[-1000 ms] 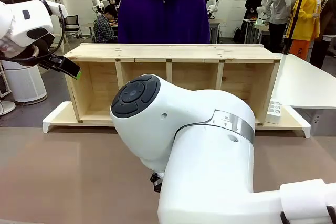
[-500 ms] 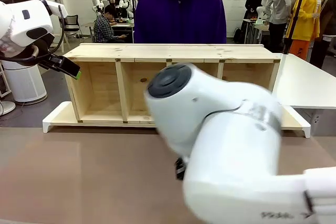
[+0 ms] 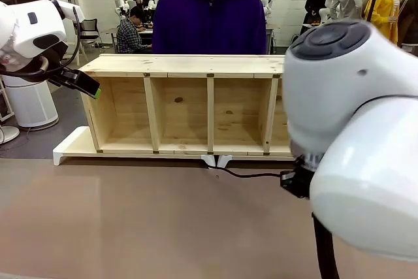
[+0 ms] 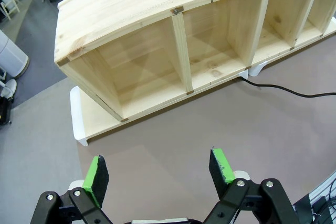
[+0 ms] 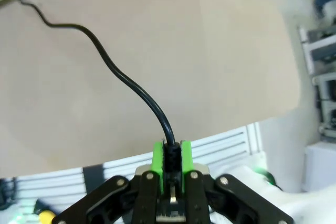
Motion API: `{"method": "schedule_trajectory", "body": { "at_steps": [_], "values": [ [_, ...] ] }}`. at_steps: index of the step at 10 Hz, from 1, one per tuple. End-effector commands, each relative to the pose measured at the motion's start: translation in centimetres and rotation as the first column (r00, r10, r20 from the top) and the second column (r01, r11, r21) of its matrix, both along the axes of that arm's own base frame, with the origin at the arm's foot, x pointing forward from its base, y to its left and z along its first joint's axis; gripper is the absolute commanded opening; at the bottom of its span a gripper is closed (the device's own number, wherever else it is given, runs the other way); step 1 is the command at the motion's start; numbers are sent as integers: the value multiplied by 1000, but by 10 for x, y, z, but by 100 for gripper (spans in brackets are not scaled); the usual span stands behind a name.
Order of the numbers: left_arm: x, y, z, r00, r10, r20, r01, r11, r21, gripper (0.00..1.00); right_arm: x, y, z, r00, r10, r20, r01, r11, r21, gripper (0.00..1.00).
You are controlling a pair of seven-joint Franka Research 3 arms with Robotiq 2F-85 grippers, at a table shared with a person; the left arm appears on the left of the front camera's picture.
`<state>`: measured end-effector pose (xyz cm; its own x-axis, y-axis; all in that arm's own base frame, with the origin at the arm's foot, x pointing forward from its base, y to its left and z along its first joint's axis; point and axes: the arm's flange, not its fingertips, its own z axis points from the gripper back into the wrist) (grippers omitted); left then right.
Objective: Perform cable management.
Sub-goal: Pull the grasped Power Cable to the location of the Power Strip.
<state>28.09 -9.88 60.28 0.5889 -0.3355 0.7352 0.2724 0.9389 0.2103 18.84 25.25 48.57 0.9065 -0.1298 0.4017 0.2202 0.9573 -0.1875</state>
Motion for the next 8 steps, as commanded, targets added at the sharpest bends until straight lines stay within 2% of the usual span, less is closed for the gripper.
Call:
{"method": "schedule_trajectory", "body": {
  "at_steps": [1, 5, 8],
  "values": [
    [1, -1, 0, 1000, -4, 12, 4, 1000, 1, 100, -4, -36, 0, 998, -66, -4, 66, 997, 48, 16],
    [1, -1, 0, 1000, -4, 12, 4, 1000, 1, 100, 6, -102, 23, 979, -186, 77, 173, 973, 153, 16],
    [1, -1, 0, 1000, -4, 12, 4, 1000, 1, 100, 37, -136, 38, 961, -250, 120, 232, 962, 147, 16]
  ]
}}
